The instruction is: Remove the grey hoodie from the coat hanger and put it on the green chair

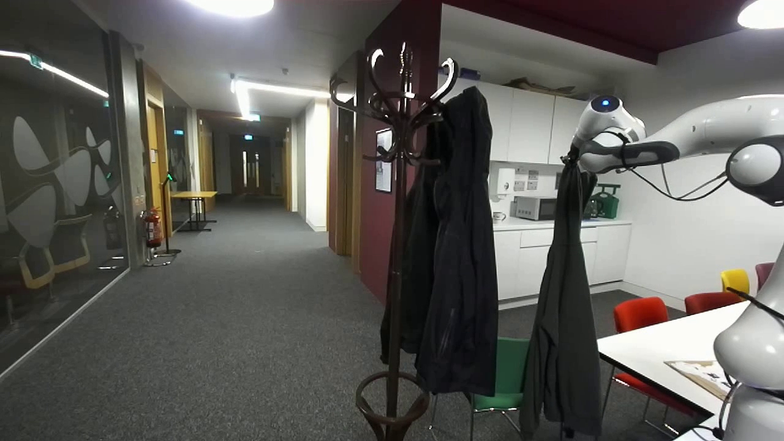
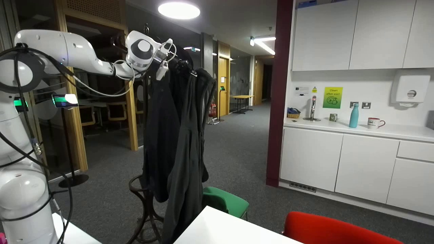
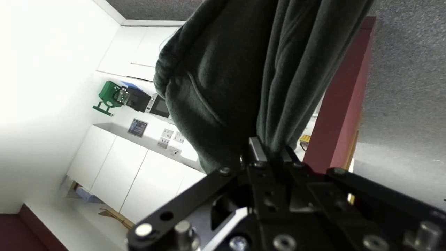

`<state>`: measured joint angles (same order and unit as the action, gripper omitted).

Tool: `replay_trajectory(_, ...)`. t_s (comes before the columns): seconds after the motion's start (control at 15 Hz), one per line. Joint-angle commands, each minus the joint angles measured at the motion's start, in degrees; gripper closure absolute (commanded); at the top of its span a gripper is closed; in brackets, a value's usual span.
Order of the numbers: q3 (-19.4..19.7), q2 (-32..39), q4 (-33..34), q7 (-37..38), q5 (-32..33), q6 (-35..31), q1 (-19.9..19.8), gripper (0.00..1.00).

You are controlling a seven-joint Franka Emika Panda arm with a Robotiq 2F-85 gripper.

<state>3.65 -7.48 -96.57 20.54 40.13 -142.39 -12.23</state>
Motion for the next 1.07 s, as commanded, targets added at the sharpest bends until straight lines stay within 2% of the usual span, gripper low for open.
replay_trajectory(0.0,0.07,6.19,7.82,4.33,6.26,-0.96,0.58,0.98)
replay_trajectory(0.2,-0.65,9.09,8.5,5.59,8.63,-1.39,1.12,0.98)
replay_trajectory(0.4,-1.59,11.41,8.67,3.43,4.89,-2.59,1.67,0.98)
replay_trajectory(0.47,-0.07,12.29,9.16,2.58,3.09,-2.68,3.58,0.98)
replay_trajectory(0.73,0.46,15.19,10.39,1.13,-2.34,-4.06,5.0,0.98)
replay_trajectory(0.8,-1.05,15.74,10.42,1.48,-2.26,-4.44,3.61,0.98)
replay_trajectory(1.0,-0.42,18.19,12.37,2.17,-1.4,-3.88,3.28,0.98)
